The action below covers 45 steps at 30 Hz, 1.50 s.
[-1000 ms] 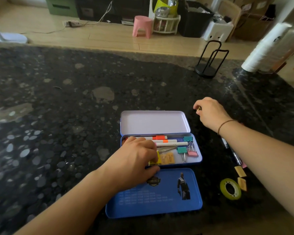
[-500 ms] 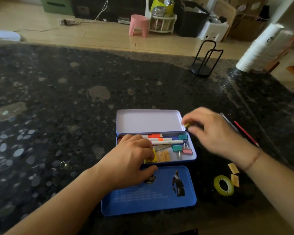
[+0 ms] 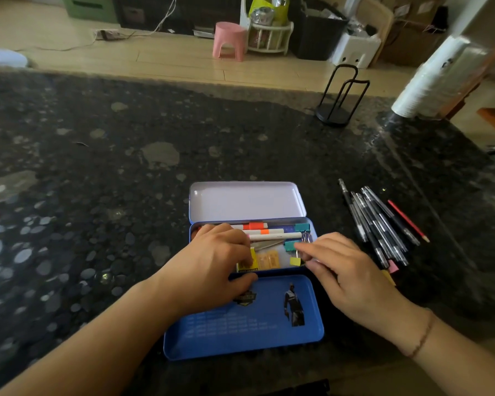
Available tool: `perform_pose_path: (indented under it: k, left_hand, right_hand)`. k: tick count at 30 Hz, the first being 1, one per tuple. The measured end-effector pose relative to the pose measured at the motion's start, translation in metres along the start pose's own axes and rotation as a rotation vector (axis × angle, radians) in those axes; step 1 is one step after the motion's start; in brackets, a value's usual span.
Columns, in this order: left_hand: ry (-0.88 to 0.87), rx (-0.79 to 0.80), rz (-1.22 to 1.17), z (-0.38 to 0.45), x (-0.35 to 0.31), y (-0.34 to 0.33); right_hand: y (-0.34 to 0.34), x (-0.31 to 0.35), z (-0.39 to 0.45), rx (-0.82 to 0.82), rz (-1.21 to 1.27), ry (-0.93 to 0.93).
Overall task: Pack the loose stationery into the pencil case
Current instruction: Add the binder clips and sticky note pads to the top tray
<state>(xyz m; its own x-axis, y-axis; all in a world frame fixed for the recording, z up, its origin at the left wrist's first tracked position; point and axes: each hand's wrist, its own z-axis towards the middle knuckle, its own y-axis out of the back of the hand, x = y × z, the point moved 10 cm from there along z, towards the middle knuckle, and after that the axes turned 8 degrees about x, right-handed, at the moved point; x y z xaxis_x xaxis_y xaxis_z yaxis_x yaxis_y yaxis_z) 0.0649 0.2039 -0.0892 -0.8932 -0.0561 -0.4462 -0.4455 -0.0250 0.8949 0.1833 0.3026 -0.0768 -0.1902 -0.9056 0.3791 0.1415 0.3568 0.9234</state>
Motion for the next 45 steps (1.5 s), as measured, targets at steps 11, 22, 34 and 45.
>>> perform_pose_path:
  k: [11, 22, 34, 45]
  left_hand:
    - [0.013, 0.005, -0.004, 0.0, 0.002, -0.002]
    - [0.002, -0.007, -0.003, -0.001, 0.0, 0.001]
    - [-0.029, -0.066, 0.036, -0.004, -0.008, 0.008]
    - [-0.068, 0.04, 0.257, -0.02, -0.05, 0.004]
  right_hand:
    - [0.008, -0.004, 0.019, -0.071, 0.085, -0.052]
    - [-0.005, 0.004, 0.021, 0.016, -0.151, -0.035]
    - [0.055, -0.025, -0.041, -0.204, -0.123, -0.248]
    - [0.032, -0.067, -0.12, 0.064, 0.01, -0.479]
